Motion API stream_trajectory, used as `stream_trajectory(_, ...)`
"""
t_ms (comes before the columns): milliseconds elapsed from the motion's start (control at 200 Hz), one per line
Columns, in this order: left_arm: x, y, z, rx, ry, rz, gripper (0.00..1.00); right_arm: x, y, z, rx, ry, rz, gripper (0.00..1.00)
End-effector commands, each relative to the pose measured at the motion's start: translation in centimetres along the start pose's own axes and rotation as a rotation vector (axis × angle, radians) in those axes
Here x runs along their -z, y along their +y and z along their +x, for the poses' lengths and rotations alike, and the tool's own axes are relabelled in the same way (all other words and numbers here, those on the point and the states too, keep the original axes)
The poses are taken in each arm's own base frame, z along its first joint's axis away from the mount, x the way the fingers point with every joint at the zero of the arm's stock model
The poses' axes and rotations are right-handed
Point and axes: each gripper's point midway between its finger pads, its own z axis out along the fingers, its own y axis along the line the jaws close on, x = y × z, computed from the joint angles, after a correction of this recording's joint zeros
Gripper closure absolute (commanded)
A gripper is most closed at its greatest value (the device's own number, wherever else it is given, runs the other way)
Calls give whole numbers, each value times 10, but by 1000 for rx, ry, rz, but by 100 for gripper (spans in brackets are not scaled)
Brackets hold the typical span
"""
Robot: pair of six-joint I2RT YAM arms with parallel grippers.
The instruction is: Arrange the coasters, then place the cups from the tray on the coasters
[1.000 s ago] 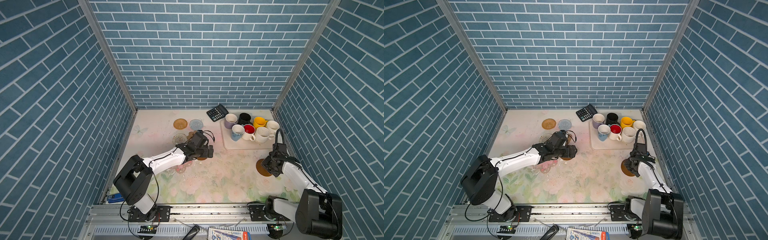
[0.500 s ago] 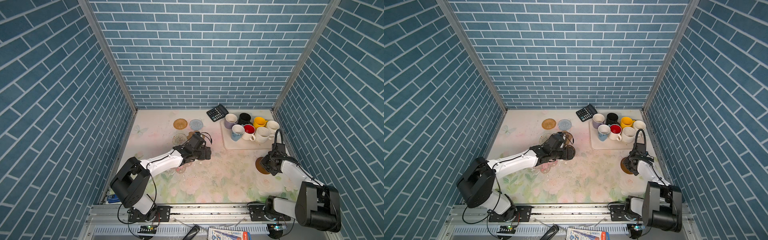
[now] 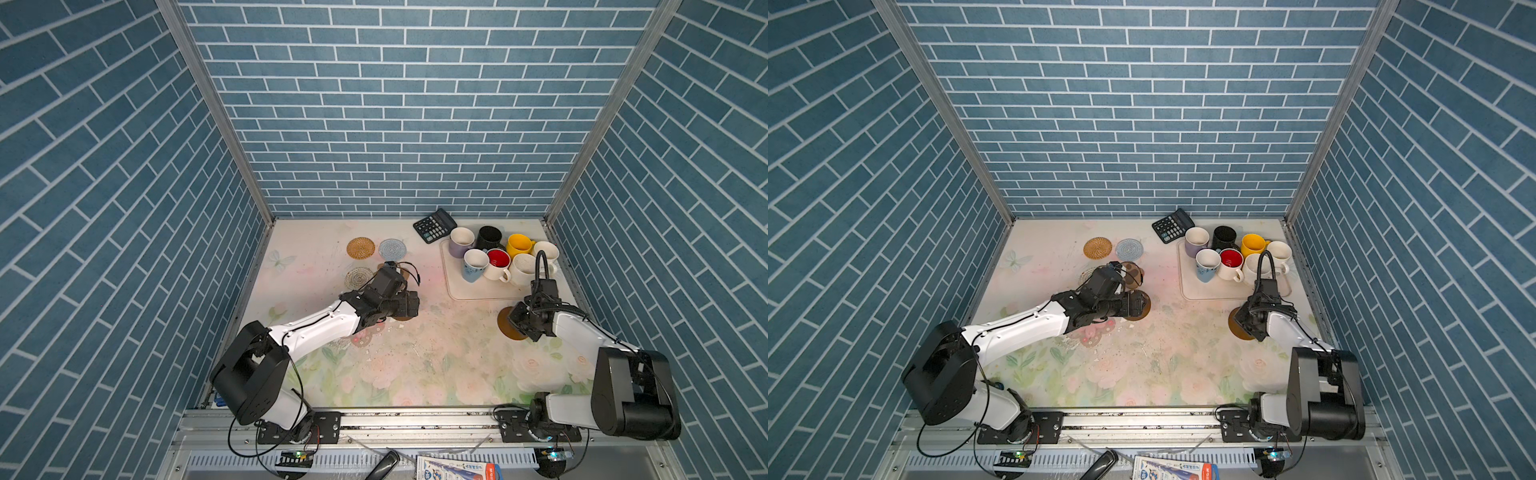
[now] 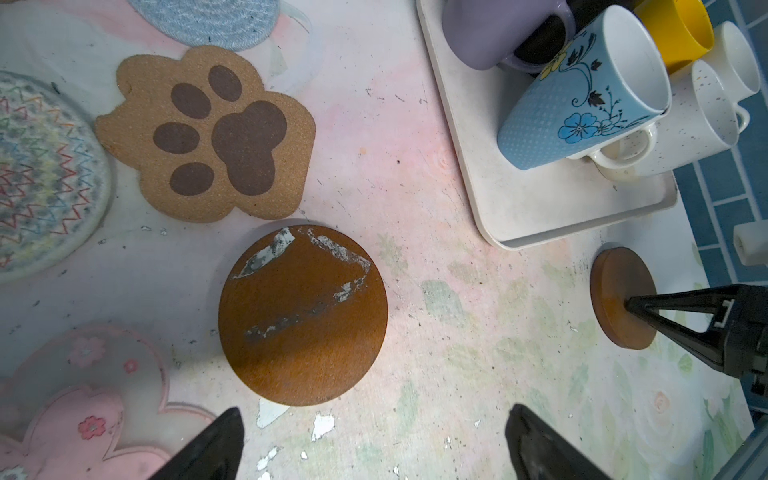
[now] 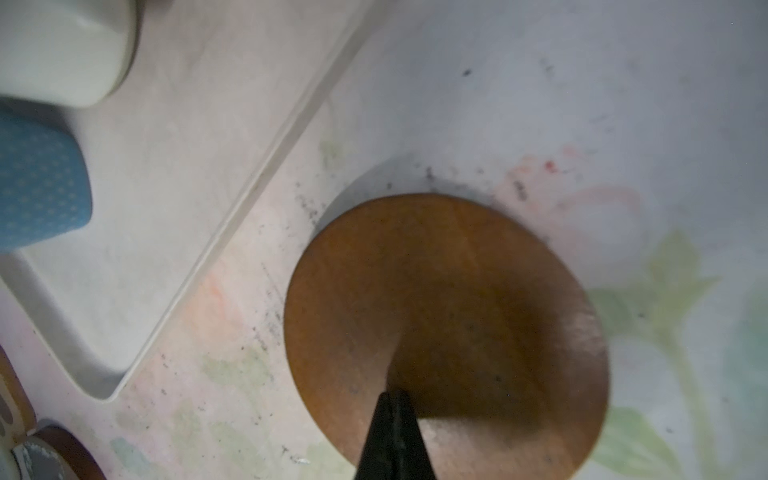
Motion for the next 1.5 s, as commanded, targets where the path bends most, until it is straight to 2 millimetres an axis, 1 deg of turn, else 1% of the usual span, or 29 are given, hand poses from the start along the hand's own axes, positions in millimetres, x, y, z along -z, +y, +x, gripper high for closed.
stream_trajectory(0,5,9,1,8,-3,-28,1,-13,-7,55,96,228,72,100)
stream_trajectory(75,7,10,0,10,-7,-28,1,-14,3,64,156,254,73,100)
stream_trajectory(160,7,12,1,9,-6,-34,1,-16,13,73,184,270,50,100)
stream_trajectory(200,8,13,0,8,-7,-39,1,-16,16,76,190,273,48,100)
stream_trajectory(250,9,13,0,10,-8,-39,1,-13,19,75,196,259,48,100)
stream_trajectory(350,12,13,-1,10,-15,-34,1,2,27,66,200,203,22,100)
stream_trajectory(450,15,12,-4,7,-24,-33,1,24,44,55,218,156,-25,100)
stream_trajectory(505,16,11,-5,5,-26,-32,1,37,49,47,240,129,-26,100)
stream_trajectory(575,15,11,-5,4,-26,-32,1,48,48,37,259,99,-3,100)
stream_trajectory(630,14,11,-4,5,-25,-30,1,52,44,29,248,97,1,100)
stream_trajectory(710,13,11,-4,5,-22,-27,1,54,34,15,203,90,-5,100)
stream_trajectory(790,13,12,-2,4,-19,-30,1,56,20,1,184,63,26,100)
stream_trajectory(885,13,16,-2,10,-18,-28,1,53,7,-10,172,53,68,100)
stream_trajectory(1015,12,20,-1,17,-15,-28,1,40,-9,-23,166,52,133,100)
stream_trajectory(1200,10,24,3,21,-4,-34,1,16,-16,-30,153,89,162,100)
stream_trajectory(1265,10,25,4,23,-3,-34,1,8,-19,-29,149,102,169,100)
stream_trajectory(1355,11,27,4,25,-3,-36,1,-3,-24,-21,139,133,174,100)
stream_trajectory(1495,14,28,2,29,-14,-33,1,-11,-27,-5,141,165,162,100)
